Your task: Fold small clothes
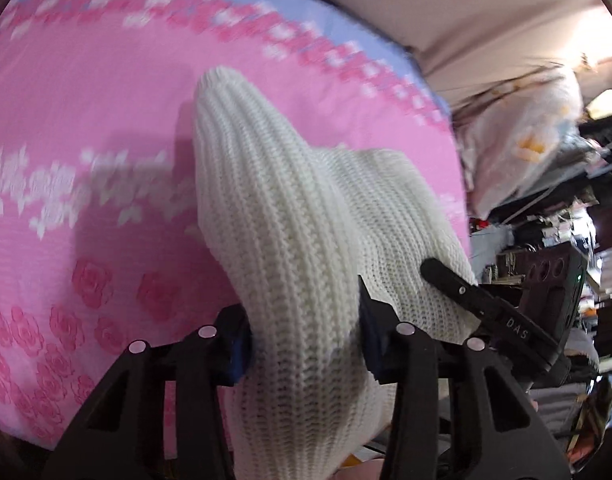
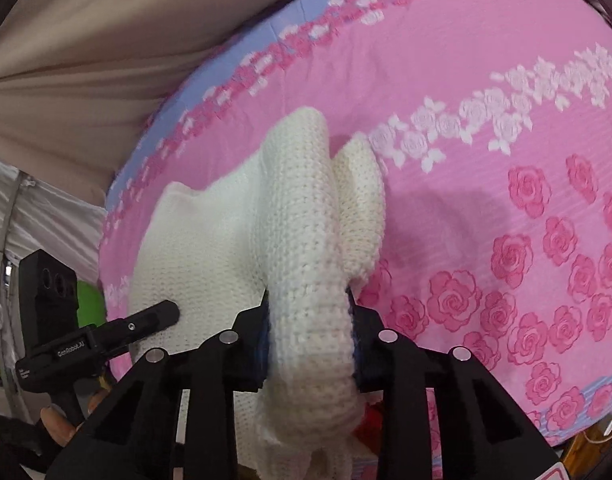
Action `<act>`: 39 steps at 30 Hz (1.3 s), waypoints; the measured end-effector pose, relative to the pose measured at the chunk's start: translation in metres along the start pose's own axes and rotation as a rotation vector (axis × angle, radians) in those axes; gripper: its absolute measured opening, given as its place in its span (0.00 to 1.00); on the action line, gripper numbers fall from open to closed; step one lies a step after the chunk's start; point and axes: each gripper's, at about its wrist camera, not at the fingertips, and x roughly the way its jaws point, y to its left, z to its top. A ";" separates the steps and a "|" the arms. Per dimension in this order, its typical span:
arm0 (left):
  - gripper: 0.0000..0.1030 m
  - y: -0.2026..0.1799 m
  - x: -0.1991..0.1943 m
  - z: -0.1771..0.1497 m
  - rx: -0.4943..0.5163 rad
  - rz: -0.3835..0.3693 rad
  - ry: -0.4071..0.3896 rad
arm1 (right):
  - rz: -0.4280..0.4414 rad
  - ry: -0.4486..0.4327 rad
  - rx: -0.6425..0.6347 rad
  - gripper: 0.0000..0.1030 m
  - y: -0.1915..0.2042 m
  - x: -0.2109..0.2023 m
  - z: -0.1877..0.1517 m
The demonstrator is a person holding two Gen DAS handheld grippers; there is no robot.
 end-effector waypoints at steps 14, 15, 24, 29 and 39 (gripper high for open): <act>0.83 -0.010 0.050 0.024 0.006 0.139 -0.068 | -0.152 -0.130 0.086 0.27 -0.094 -0.029 0.066; 0.85 -0.006 0.045 0.020 -0.006 0.133 -0.081 | -0.127 -0.144 0.102 0.30 -0.100 -0.036 0.062; 0.88 0.000 0.067 0.011 -0.050 0.071 0.049 | 0.008 -0.072 0.212 0.74 -0.116 -0.013 0.030; 0.89 0.002 0.039 0.007 0.010 0.104 0.057 | -0.063 -0.072 0.184 0.68 -0.094 -0.010 0.012; 0.88 -0.032 0.042 -0.066 0.465 0.190 0.170 | 0.078 0.003 0.288 0.57 -0.100 -0.027 -0.048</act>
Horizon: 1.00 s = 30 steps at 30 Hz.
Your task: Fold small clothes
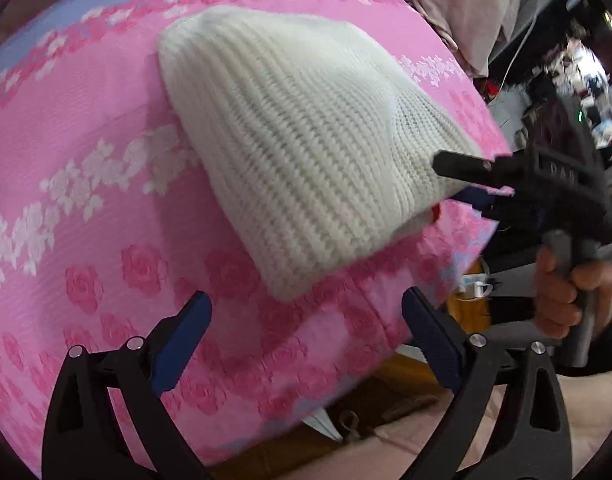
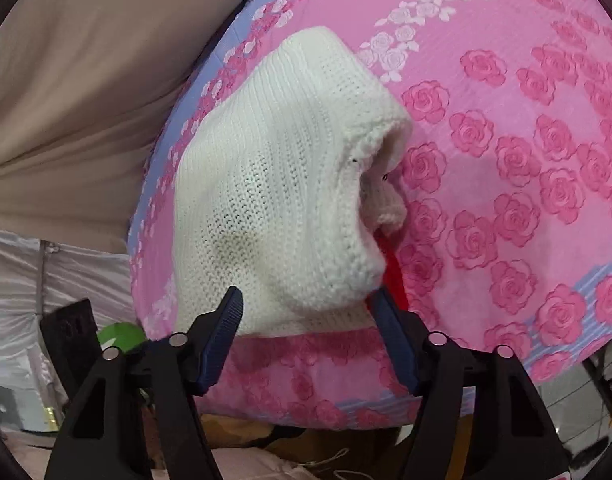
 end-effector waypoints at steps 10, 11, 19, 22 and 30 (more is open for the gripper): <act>0.36 0.062 0.000 -0.021 -0.244 0.122 0.008 | 0.102 -0.060 -0.289 0.10 0.095 -0.025 0.001; 0.34 0.062 0.013 -0.027 -0.245 0.130 0.054 | 0.069 -0.025 -0.285 0.10 0.087 -0.012 -0.006; 0.73 0.044 -0.049 -0.032 -0.195 0.097 -0.080 | -0.165 0.080 -0.146 0.24 0.016 0.033 -0.026; 0.89 0.052 -0.070 -0.008 -0.247 0.072 -0.176 | -0.230 0.022 -0.204 0.43 0.029 0.005 -0.018; 0.93 0.084 0.021 0.057 -0.440 -0.072 -0.085 | -0.225 -0.072 -0.147 0.68 0.007 0.017 0.058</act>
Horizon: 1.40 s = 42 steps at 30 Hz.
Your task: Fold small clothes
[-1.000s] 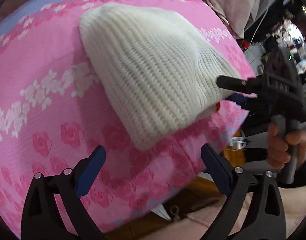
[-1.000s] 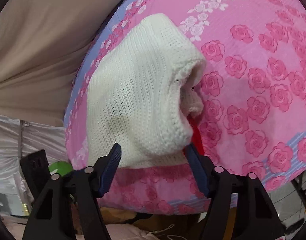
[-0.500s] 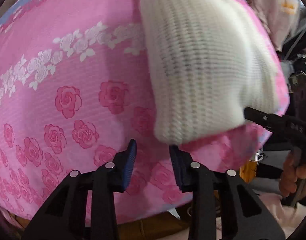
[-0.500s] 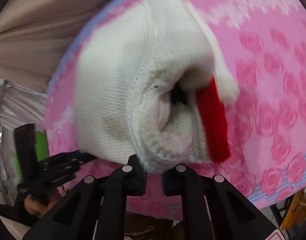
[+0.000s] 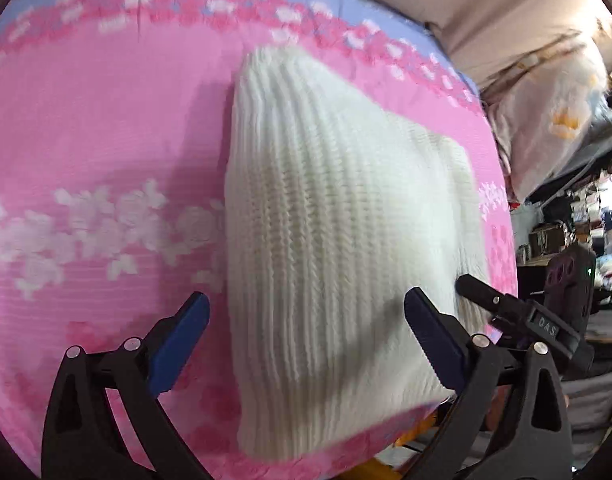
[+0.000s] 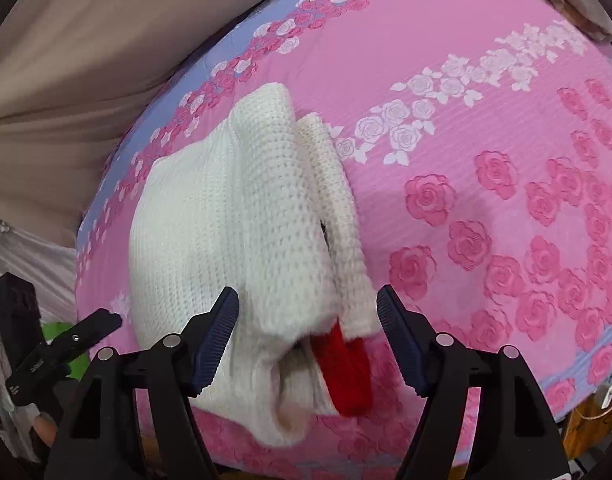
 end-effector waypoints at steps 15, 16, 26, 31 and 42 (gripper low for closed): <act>0.43 -0.052 -0.073 0.020 0.073 -0.198 -0.064 | 0.099 -0.049 -0.013 0.27 0.047 -0.007 0.025; 0.43 -0.058 -0.090 0.023 0.093 -0.214 -0.088 | 0.094 -0.084 -0.051 0.27 0.062 -0.026 0.026; 0.44 -0.096 -0.303 0.016 0.369 -0.269 -0.456 | 0.223 -0.440 -0.323 0.27 0.181 -0.214 0.028; 0.45 -0.070 -0.377 0.005 0.402 -0.228 -0.600 | 0.297 -0.560 -0.474 0.27 0.246 -0.267 0.019; 0.57 0.063 -0.284 0.015 0.174 -0.073 -0.478 | 0.317 -0.405 -0.530 0.34 0.261 -0.164 0.046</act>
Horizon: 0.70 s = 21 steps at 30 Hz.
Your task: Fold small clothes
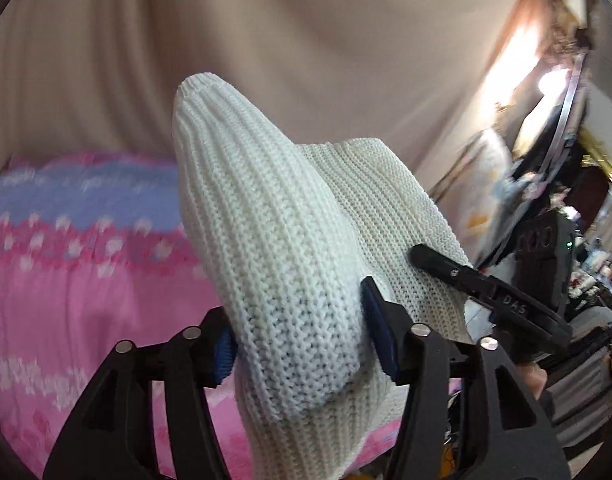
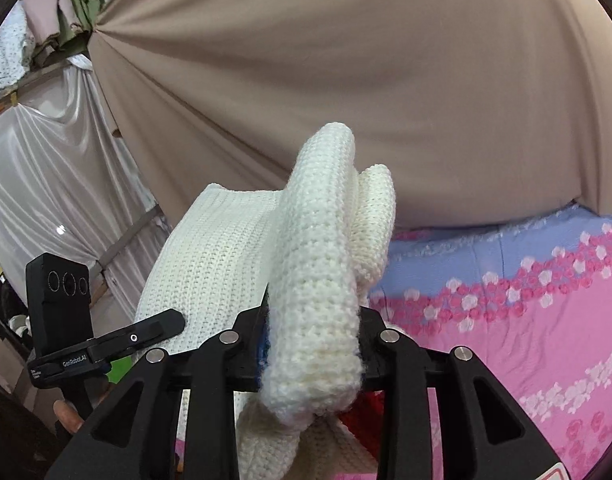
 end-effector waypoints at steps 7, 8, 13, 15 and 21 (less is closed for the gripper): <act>0.58 0.117 0.077 -0.111 -0.298 0.167 0.218 | -0.209 0.310 0.228 0.41 -0.124 0.094 -0.139; 0.60 0.120 0.071 -0.116 -0.325 0.151 0.196 | -0.219 0.331 0.269 0.41 -0.139 0.090 -0.155; 0.84 0.118 0.067 -0.105 -0.333 0.215 0.112 | -0.222 0.353 0.274 0.64 -0.154 0.084 -0.170; 0.86 0.123 0.080 -0.102 -0.348 0.249 0.125 | -0.211 0.355 0.266 0.67 -0.153 0.098 -0.165; 0.88 0.166 0.125 -0.129 -0.495 0.275 0.233 | -0.200 0.494 0.210 0.75 -0.146 0.179 -0.171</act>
